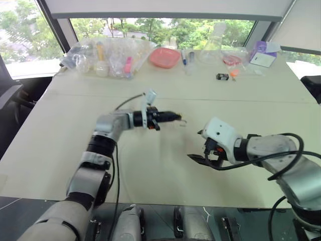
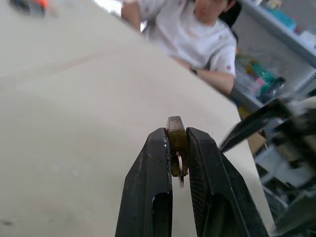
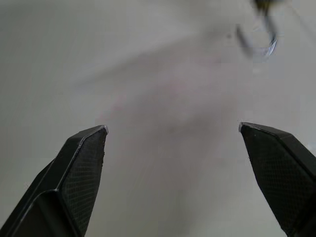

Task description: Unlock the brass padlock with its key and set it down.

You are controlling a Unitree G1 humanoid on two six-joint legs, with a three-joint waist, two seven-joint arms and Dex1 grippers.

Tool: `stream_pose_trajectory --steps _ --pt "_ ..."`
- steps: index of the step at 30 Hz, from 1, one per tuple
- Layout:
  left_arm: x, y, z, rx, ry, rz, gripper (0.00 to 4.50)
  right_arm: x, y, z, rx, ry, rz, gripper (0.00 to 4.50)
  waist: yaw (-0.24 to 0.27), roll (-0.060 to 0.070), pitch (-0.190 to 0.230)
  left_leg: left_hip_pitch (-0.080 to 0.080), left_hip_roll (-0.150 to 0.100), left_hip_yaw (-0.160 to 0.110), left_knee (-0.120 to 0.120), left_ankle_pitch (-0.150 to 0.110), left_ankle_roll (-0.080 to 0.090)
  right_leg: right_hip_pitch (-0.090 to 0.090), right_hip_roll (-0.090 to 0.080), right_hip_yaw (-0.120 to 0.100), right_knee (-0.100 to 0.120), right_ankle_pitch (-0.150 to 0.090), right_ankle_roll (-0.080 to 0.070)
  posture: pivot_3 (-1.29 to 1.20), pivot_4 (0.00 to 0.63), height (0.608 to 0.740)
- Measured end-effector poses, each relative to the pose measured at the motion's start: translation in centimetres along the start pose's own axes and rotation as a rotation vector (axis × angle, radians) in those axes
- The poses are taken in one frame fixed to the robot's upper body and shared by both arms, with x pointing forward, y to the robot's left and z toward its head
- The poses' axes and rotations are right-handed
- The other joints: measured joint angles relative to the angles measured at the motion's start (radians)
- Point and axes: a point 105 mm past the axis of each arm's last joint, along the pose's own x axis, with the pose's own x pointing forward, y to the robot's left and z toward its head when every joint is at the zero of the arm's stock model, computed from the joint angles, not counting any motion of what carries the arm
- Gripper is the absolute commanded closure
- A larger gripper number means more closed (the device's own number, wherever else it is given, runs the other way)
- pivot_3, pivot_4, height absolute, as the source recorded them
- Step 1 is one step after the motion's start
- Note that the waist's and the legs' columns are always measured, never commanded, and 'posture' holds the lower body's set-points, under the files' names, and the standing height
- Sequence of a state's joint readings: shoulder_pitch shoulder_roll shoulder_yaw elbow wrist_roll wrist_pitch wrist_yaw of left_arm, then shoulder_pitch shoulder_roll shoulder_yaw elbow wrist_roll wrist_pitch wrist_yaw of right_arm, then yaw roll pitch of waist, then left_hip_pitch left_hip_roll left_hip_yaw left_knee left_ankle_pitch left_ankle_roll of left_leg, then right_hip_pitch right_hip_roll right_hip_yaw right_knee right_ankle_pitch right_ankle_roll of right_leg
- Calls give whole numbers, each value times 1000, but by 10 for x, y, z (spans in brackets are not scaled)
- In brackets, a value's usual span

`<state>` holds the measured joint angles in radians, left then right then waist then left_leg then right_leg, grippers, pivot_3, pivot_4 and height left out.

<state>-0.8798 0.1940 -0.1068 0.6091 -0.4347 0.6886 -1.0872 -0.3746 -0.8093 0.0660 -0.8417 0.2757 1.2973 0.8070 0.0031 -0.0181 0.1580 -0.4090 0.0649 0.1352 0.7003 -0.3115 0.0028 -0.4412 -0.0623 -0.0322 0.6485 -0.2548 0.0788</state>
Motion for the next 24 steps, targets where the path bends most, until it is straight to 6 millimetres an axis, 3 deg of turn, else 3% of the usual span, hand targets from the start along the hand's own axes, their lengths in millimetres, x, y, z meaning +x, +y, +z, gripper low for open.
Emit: stream_pose_trajectory --steps 4,8,13,18,21,24 --pt "12 9 -16 -103 50 18 4500 -2 -3 -6 32 35 -25 84 -4 0 0 -1 0 -1 -1 0 0 -1 0 0 0 0 0 0 150 733" --pt "22 7 -9 -120 66 2 2680 -2 -3 -6 39 37 -47 0 2 0 0 -1 0 0 -1 0 1 -1 0 0 -1 0 0 0 150 733" --pt "20 10 -17 -131 102 6 406 -2 -5 -6 41 37 -77 0 2 0 0 -1 0 0 -1 0 1 -1 0 0 -1 0 0 0 150 733" --pt "2 31 -14 126 213 152 406 -1 -5 -10 41 54 -89 0 -1 0 0 -1 0 0 -1 0 1 -1 0 0 0 0 0 0 150 733" --pt "-26 41 -6 223 218 229 406 -1 -6 -10 29 54 -103 0 -9 0 0 -1 1 -1 -1 0 1 -1 0 0 0 0 0 0 150 733" --pt "-50 37 5 281 171 260 406 2 -13 -7 40 21 -144 0 -14 0 0 -1 1 0 -1 0 1 -1 0 0 0 0 0 0 150 733"
